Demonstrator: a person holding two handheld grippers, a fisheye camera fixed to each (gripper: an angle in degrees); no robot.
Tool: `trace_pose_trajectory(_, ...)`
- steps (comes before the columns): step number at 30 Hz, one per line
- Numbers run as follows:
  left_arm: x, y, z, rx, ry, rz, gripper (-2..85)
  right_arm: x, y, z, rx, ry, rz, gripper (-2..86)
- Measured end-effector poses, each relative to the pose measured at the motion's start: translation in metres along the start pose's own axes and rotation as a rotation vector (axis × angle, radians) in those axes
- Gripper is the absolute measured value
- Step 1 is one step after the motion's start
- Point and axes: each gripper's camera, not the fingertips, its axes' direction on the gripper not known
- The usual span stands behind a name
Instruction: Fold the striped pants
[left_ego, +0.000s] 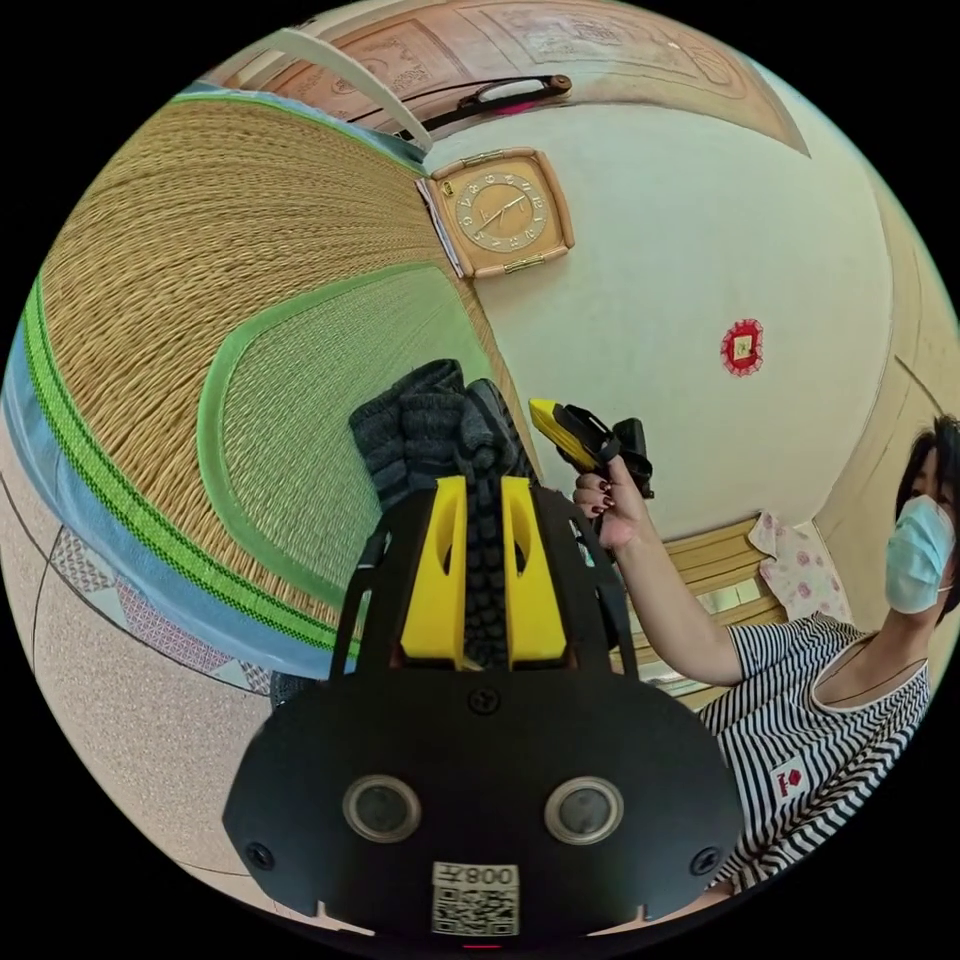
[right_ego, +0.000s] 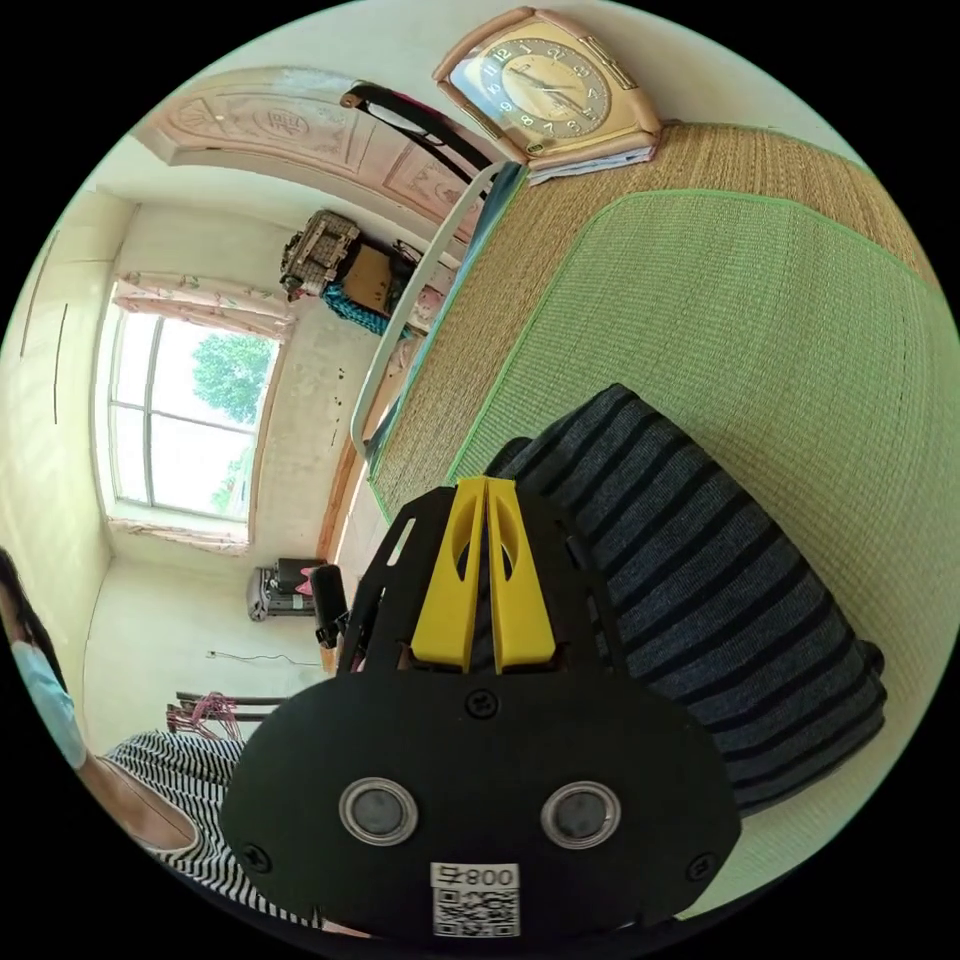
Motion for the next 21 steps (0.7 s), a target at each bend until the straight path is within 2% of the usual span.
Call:
trace_pose_trajectory(5, -0.008, 0.000, -0.001, 0.031, -0.018, 0.019, 6.3, -0.033, 0.001, 0.027, -0.056, 0.124, -0.098, 0.0)
trace_pose_trajectory(8, -0.024, 0.009, 0.000, 0.074, 0.037, -0.048, 6.0, -0.056, -0.002, 0.069, -0.175, 0.303, -0.190, 0.1)
trace_pose_trajectory(12, -0.019, 0.022, -0.008, 0.144, 0.010, -0.049, 2.8, -0.085, 0.013, 0.091, -0.106, 0.476, -0.316, 0.1)
trace_pose_trajectory(15, 0.007, 0.021, -0.004, 0.127, 0.032, 0.085, 1.0, -0.096, 0.022, 0.097, -0.070, 0.526, -0.376, 0.1)
trace_pose_trajectory(17, 0.026, 0.013, 0.015, 0.029, -0.063, 0.195, 0.5, -0.096, 0.018, 0.096, -0.083, 0.499, -0.331, 0.1)
trace_pose_trajectory(21, 0.030, 0.006, 0.049, -0.102, -0.326, 0.230, 0.1, -0.099, 0.011, 0.075, -0.079, 0.396, -0.306, 0.1)
